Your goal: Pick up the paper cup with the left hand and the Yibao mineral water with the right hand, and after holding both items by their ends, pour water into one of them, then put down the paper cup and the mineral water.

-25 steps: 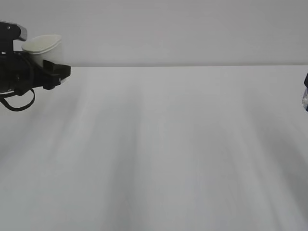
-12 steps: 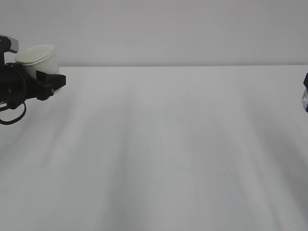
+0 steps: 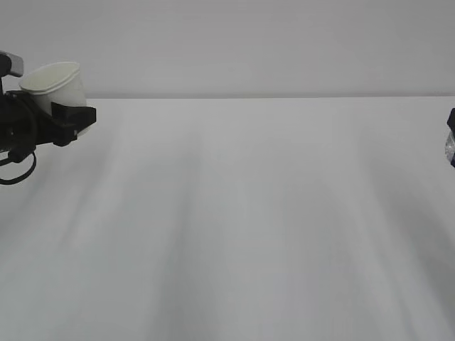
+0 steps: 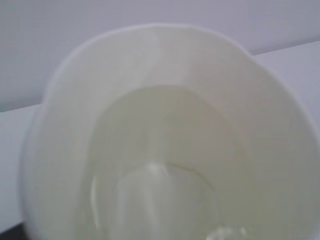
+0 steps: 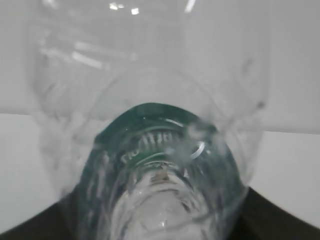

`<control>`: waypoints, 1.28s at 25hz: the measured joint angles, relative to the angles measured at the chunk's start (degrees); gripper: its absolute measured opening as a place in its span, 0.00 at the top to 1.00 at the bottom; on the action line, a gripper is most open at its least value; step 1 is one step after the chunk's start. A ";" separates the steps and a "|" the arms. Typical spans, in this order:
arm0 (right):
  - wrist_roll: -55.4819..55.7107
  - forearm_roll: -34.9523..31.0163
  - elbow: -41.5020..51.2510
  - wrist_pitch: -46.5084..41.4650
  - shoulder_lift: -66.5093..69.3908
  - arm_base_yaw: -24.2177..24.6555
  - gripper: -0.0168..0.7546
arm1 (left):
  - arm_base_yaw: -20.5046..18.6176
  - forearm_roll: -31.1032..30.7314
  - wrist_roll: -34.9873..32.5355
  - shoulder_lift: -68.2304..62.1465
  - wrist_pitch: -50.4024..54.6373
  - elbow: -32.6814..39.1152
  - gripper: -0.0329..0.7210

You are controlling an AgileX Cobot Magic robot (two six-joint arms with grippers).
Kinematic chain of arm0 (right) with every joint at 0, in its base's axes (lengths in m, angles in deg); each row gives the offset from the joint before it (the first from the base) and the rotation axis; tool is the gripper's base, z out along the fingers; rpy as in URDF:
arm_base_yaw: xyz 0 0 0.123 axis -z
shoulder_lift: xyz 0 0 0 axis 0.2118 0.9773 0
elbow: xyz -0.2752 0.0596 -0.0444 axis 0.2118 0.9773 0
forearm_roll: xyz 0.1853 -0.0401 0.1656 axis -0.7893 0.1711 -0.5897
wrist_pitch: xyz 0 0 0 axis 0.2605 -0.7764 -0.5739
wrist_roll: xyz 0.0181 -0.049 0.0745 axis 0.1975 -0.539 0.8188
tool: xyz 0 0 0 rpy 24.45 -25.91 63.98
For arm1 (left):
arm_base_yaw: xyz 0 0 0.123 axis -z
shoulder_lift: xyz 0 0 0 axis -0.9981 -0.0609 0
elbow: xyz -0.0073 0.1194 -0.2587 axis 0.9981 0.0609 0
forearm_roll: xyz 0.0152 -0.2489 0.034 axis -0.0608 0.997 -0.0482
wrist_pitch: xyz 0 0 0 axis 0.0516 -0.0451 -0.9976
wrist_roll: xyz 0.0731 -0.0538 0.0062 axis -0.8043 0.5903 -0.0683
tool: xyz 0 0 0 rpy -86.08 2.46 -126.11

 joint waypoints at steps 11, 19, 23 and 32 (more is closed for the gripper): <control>-0.03 0.08 0.00 0.00 0.00 0.00 0.47 | -0.41 1.70 -1.57 -2.73 -1.04 0.00 0.41; -0.03 0.93 0.00 0.00 0.00 0.00 0.47 | -3.47 2.04 -2.13 -5.21 -3.08 0.00 0.41; -0.03 0.93 0.00 0.00 0.00 0.00 0.47 | -4.03 2.63 -3.34 -6.53 -3.80 0.00 0.41; -0.12 1.11 0.00 0.00 0.00 0.00 0.47 | -4.03 4.89 -8.39 -8.86 -4.76 0.00 0.41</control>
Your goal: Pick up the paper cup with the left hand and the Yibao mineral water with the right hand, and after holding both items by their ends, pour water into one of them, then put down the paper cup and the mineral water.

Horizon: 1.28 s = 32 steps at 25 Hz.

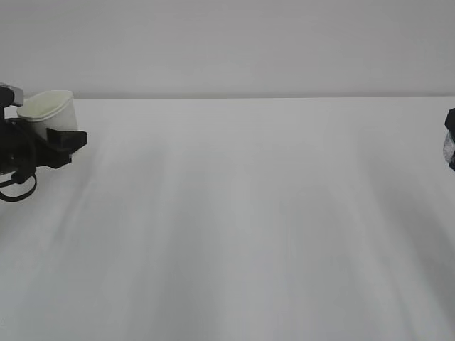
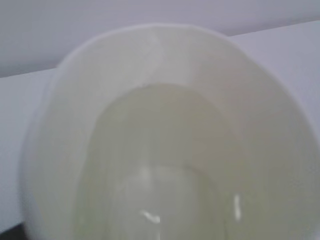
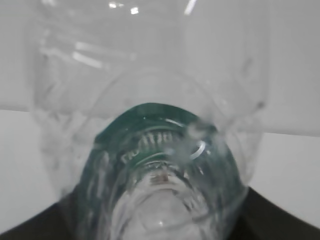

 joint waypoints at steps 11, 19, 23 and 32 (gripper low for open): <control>0.00 1.16 0.00 0.00 0.00 0.00 0.47 | 0.00 5.77 -5.75 -5.23 -4.89 0.00 0.41; 0.00 2.23 0.00 0.00 0.00 0.00 0.47 | 0.00 8.11 -8.21 -8.29 -8.56 0.00 0.41; 0.00 2.45 0.00 0.00 0.00 0.00 0.47 | 0.00 10.38 -10.01 -9.15 -10.14 0.00 0.41; 0.00 2.99 0.00 0.00 0.00 0.00 0.47 | 0.00 14.70 -12.01 -13.24 -16.21 0.00 0.41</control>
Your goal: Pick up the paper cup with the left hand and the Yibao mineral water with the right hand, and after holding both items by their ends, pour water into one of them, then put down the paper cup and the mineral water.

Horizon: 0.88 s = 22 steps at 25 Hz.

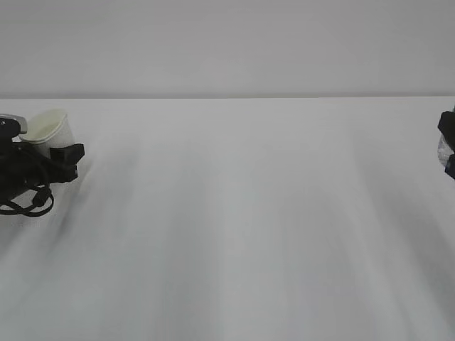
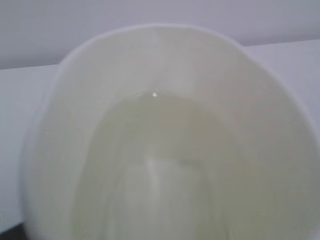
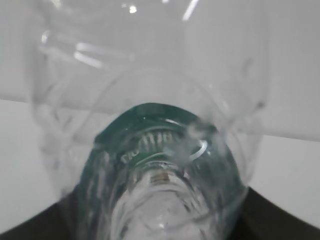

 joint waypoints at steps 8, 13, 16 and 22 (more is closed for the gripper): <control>0.00 0.27 0.00 0.00 0.00 0.00 0.47 | 0.00 2.08 -2.65 -3.36 -3.20 0.00 0.41; 0.00 0.27 0.00 0.00 0.00 0.00 0.47 | 0.00 3.22 -2.89 -4.30 -3.20 0.00 0.41; 0.00 0.97 0.00 0.00 0.00 0.00 0.47 | 0.00 3.62 -3.41 -4.33 -3.20 0.00 0.41; 0.00 1.64 0.00 0.00 0.00 0.00 0.47 | 0.00 4.84 -3.92 -4.33 -3.20 0.00 0.42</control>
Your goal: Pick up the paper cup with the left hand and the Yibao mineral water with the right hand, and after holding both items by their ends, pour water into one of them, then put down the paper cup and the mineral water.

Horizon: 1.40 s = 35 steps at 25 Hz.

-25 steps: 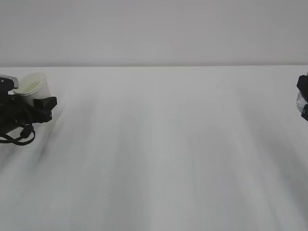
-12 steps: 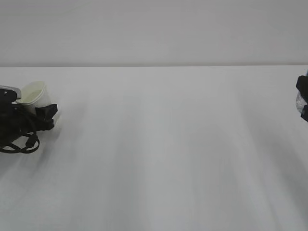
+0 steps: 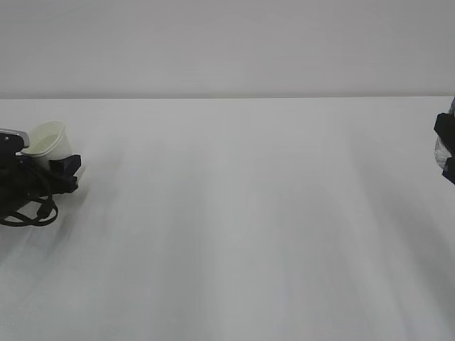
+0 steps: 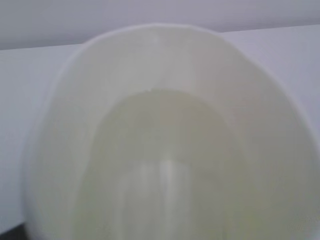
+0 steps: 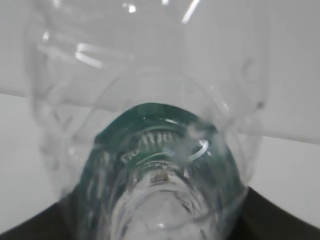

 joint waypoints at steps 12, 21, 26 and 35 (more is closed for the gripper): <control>0.00 0.17 0.00 0.00 0.00 0.00 0.47 | 0.00 0.37 -0.09 -1.97 -0.08 0.00 0.42; -0.02 0.39 0.00 0.00 0.00 0.00 0.47 | 0.00 0.37 -0.09 -1.97 -0.12 0.00 0.36; -0.02 0.56 0.00 0.00 0.00 0.00 0.47 | 0.00 0.37 -0.09 -1.97 -1.17 0.00 0.23; -0.02 0.69 0.00 0.00 0.00 0.00 0.47 | 0.00 0.45 -0.09 -1.97 -1.30 0.00 0.21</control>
